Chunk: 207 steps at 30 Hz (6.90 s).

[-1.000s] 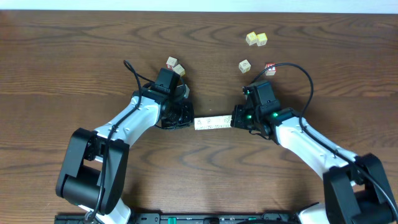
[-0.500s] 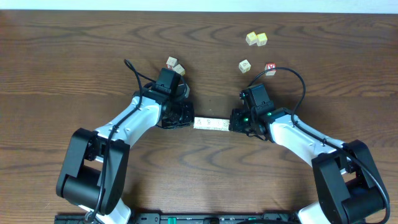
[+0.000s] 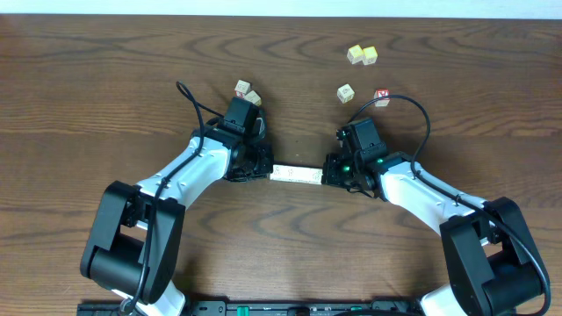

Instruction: Lift 4 blocks

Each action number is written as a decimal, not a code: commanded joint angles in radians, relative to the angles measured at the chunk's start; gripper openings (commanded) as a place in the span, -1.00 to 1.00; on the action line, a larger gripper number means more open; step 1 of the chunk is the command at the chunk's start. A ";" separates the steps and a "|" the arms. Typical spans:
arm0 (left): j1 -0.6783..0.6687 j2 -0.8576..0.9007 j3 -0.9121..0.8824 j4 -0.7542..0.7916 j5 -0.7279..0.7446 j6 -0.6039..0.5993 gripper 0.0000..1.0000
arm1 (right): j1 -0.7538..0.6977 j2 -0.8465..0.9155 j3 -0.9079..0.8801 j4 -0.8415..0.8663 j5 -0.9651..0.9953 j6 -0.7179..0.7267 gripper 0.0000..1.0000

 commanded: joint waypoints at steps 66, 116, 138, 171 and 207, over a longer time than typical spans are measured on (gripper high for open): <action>0.019 -0.357 0.016 -0.311 -0.472 -0.005 -0.82 | -0.123 -0.207 0.416 -0.715 0.231 -0.168 -0.90; 0.177 -0.690 0.015 -0.422 -0.580 -0.005 0.55 | -0.115 -0.638 0.177 -0.684 0.254 -0.192 0.98; 0.177 -0.690 0.015 -0.422 -0.580 -0.005 0.55 | -0.460 -1.553 -0.727 0.197 0.030 -0.344 0.99; 0.177 -0.690 0.015 -0.422 -0.580 -0.005 0.55 | -0.387 -1.698 -0.841 0.198 0.293 -0.384 0.98; 0.177 -0.690 0.015 -0.427 -0.580 -0.005 0.56 | -0.387 -1.698 -0.841 0.198 0.293 -0.384 0.98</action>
